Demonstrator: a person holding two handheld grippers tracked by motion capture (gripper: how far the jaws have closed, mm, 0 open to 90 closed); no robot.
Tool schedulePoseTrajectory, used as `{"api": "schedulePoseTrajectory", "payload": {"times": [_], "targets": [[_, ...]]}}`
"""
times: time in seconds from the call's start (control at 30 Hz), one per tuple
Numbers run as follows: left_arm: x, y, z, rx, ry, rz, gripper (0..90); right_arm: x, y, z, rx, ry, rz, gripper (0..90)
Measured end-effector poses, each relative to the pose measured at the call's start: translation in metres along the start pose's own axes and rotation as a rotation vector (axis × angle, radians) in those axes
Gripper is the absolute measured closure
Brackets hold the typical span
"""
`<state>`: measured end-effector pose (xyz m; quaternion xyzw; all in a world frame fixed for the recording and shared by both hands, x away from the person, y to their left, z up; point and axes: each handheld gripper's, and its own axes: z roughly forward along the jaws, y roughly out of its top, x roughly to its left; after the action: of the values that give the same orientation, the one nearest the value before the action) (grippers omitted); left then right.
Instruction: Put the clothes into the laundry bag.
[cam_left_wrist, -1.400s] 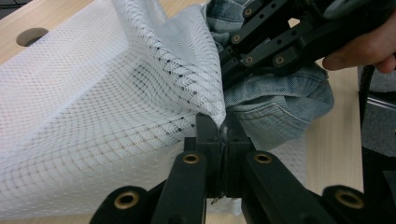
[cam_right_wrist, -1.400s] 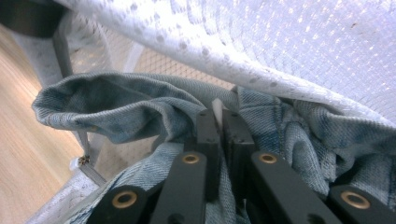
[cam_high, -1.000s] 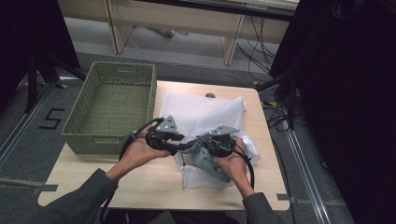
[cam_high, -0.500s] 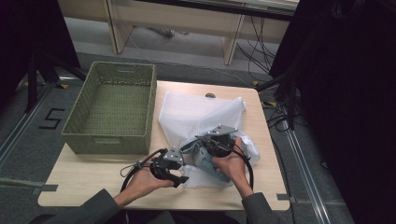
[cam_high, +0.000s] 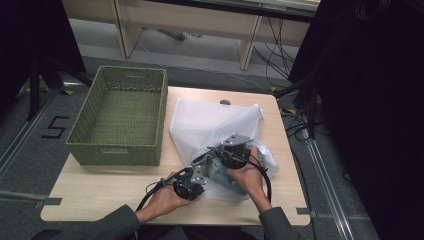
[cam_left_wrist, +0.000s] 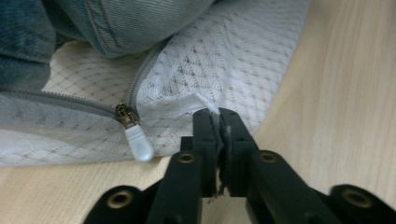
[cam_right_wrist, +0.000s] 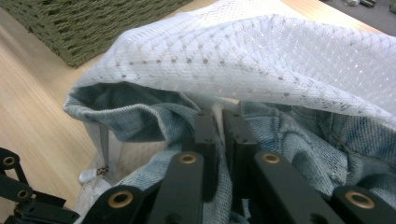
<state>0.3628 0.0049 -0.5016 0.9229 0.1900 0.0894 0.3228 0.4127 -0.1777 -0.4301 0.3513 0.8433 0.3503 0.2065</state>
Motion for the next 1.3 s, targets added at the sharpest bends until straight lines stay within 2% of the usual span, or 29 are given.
{"api": "schedulePoseTrajectory", "payload": {"times": [0.03, 0.1, 0.13, 0.17, 0.2, 0.27, 0.37, 0.4, 0.43, 0.47, 0.5, 0.53, 0.63, 0.7, 0.77, 0.8, 0.83, 0.87, 0.9, 0.93, 0.97, 1.0, 1.03, 1.07, 1.1, 1.13, 1.17, 1.2, 1.3], "targets": [[0.001, -0.001, -0.003, 0.024, -0.003, 0.037, 86.9, -0.001, 0.0, 0.0, -0.008, -0.003, -0.028, 86.0], [0.0, -0.004, -0.006, 0.026, -0.012, 0.028, 87.3, 0.002, 0.001, -0.003, 0.007, 0.006, -0.017, 86.5], [-0.001, -0.009, -0.01, 0.031, -0.002, 0.055, 87.4, 0.004, 0.001, -0.003, 0.013, 0.008, -0.037, 86.9], [-0.001, -0.009, -0.01, 0.031, -0.002, 0.055, 87.3, 0.004, 0.001, -0.003, 0.013, 0.008, -0.037, 86.9], [-0.003, -0.012, -0.012, 0.032, -0.004, 0.042, 87.4, 0.01, 0.001, -0.002, 0.022, 0.018, -0.063, 87.3], [-0.002, -0.013, -0.014, 0.039, -0.006, 0.052, 87.4, 0.014, 0.002, -0.002, 0.044, 0.023, -0.077, 87.3], [-0.004, -0.017, -0.017, 0.037, -0.015, 0.037, 87.5, 0.021, 0.004, 0.007, 0.069, 0.004, -0.103, 87.5], [-0.003, -0.02, -0.021, 0.054, -0.011, 0.061, 87.5, 0.02, 0.004, 0.016, 0.084, -0.026, -0.105, 87.5], [-0.003, -0.02, -0.021, 0.054, -0.011, 0.061, 87.5, 0.02, 0.004, 0.016, 0.084, -0.026, -0.105, 87.5], [-0.004, -0.022, -0.022, 0.051, -0.014, 0.054, 87.5, 0.018, 0.004, 0.019, 0.098, -0.025, -0.096, 87.6], [-0.003, -0.023, -0.024, 0.057, -0.015, 0.049, 87.5, 0.012, 0.006, 0.028, 0.085, -0.067, -0.08, 87.6], [-0.003, -0.026, -0.026, 0.059, -0.018, 0.046, 87.5, 0.008, 0.009, 0.03, 0.084, -0.08, -0.072, 87.6], [-0.001, -0.028, -0.028, 0.06, -0.02, 0.061, 87.5, -0.004, 0.018, 0.035, 0.02, -0.136, -0.055, 87.6], [0.001, -0.03, -0.03, 0.067, -0.035, 0.039, 87.5, -0.011, 0.022, 0.037, -0.01, -0.168, -0.013, 87.5], [0.002, -0.031, -0.031, 0.069, -0.038, 0.044, 87.4, -0.013, 0.022, 0.039, -0.013, -0.162, 0.006, 87.0], [0.003, -0.033, -0.032, 0.066, -0.044, 0.023, 87.4, -0.013, 0.021, 0.042, 0.023, -0.117, 0.036, 84.9], [0.003, -0.033, -0.032, 0.066, -0.044, 0.023, 87.4, -0.013, 0.021, 0.042, 0.023, -0.117, 0.036, 84.9], [0.003, -0.032, -0.032, 0.068, -0.047, 0.021, 87.3, -0.009, 0.019, 0.041, 0.026, -0.076, 0.017, 79.8], [0.003, -0.032, -0.032, 0.068, -0.047, 0.021, 87.2, -0.009, 0.019, 0.041, 0.026, -0.076, 0.017, 79.8], [0.005, -0.033, -0.031, 0.067, -0.053, 0.013, 87.0, -0.004, 0.019, 0.037, 0.013, -0.033, 0.028, 72.2], [0.005, -0.033, -0.031, 0.067, -0.053, 0.013, 87.0, -0.004, 0.019, 0.037, 0.013, -0.033, 0.028, 72.2], [0.005, -0.033, -0.031, 0.064, -0.055, 0.009, 86.9, 0.001, 0.021, 0.026, -0.001, -0.003, 0.03, 64.2], [0.005, -0.033, -0.031, 0.063, -0.055, 0.007, 86.9, 0.001, 0.021, 0.026, -0.001, -0.003, 0.03, 64.2], [0.005, -0.033, -0.031, 0.064, -0.055, 0.008, 86.7, 0.005, 0.023, 0.009, -0.009, 0.049, 0.064, 58.1], [0.005, -0.033, -0.031, 0.064, -0.054, 0.008, 86.7, 0.005, 0.023, 0.009, -0.009, 0.049, 0.064, 58.1], [0.006, -0.033, -0.031, 0.062, -0.054, 0.017, 86.6, 0.007, 0.022, -0.008, -0.034, 0.091, 0.034, 53.2], [0.006, -0.033, -0.031, 0.062, -0.054, 0.017, 86.6, 0.007, 0.022, -0.008, -0.034, 0.091, 0.034, 53.2], [0.006, -0.032, -0.031, 0.064, -0.051, 0.021, 86.7, 0.013, 0.019, -0.022, -0.037, 0.124, 0.042, 49.6], [0.005, -0.032, -0.031, 0.067, -0.056, 0.007, 86.5, 0.02, 0.009, -0.033, -0.016, 0.151, 0.025, 46.0]]}}
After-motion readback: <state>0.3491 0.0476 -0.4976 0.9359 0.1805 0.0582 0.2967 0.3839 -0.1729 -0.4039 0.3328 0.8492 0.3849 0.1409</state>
